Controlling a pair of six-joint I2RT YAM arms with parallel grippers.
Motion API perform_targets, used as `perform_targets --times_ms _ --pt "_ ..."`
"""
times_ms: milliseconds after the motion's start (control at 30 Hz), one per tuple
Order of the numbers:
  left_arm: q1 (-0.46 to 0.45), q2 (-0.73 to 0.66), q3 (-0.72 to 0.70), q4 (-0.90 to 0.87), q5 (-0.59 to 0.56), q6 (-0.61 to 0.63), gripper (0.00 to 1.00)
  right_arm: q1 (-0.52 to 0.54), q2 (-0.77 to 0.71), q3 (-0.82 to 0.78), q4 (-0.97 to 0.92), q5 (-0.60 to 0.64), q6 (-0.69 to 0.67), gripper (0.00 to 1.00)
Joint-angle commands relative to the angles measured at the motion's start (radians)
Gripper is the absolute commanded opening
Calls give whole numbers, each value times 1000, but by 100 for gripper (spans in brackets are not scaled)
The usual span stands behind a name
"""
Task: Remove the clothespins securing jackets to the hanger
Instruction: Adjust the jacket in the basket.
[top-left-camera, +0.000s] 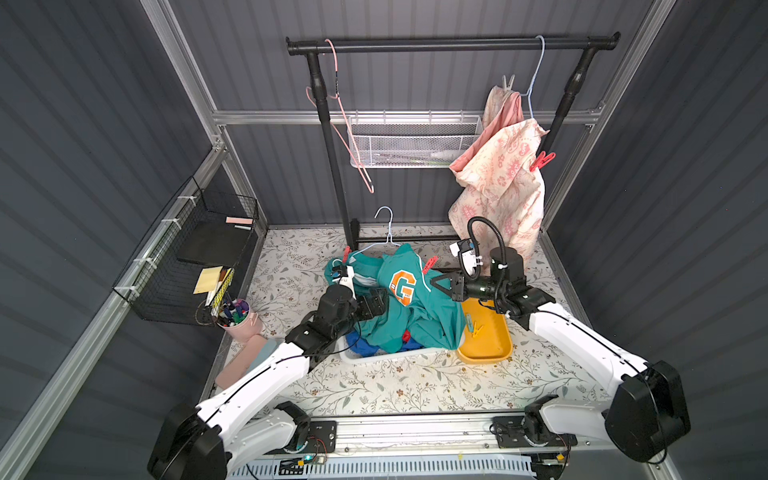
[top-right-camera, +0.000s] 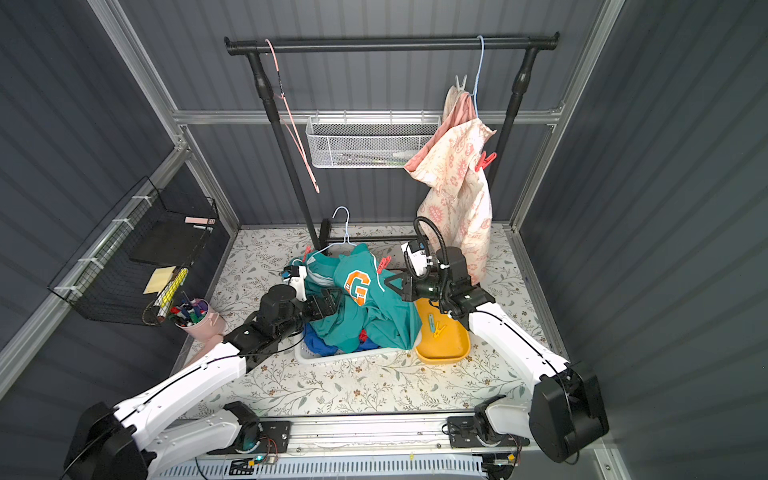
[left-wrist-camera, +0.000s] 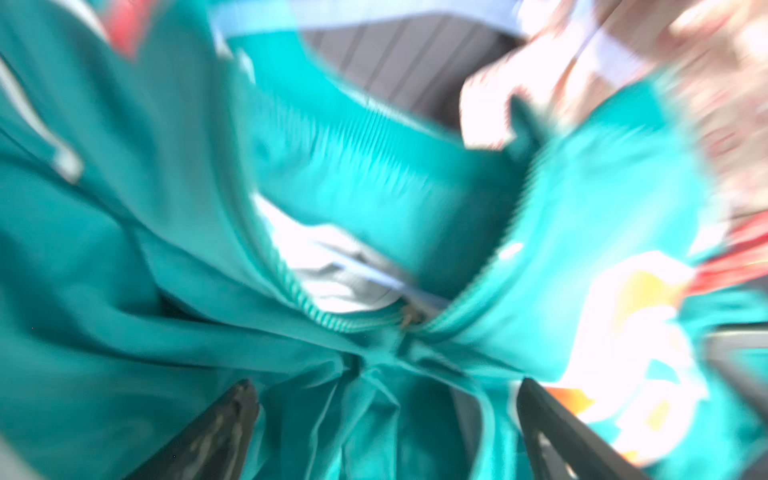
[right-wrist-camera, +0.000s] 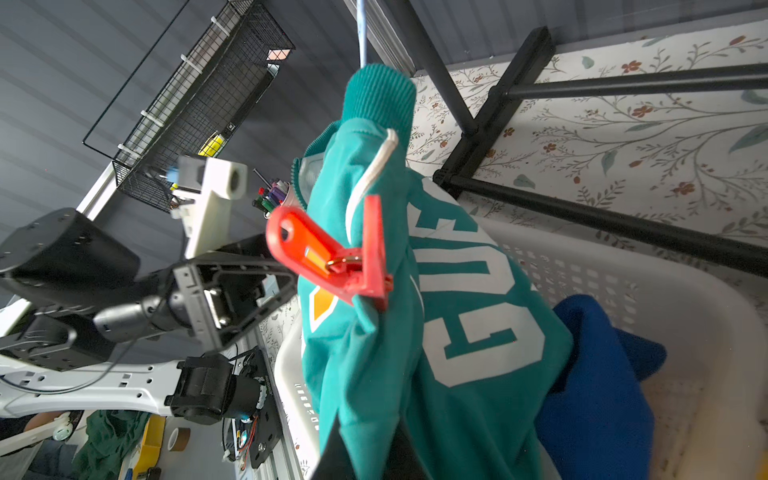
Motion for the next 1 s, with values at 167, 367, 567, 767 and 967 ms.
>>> perform_targets --times_ms 167,367,567,767,967 --pt "2 -104 194 -95 -74 304 99 6 -33 38 -44 -35 -43 0" --pt "1 116 417 4 35 497 99 18 -62 30 -64 -43 -64 0" --pt "4 350 630 -42 25 559 80 33 -108 35 -102 -43 -86 0" --pt "48 477 751 -44 38 572 58 36 -120 38 -111 -43 -96 0" --pt "109 519 801 -72 157 567 34 36 -123 42 -119 -34 -107 0"
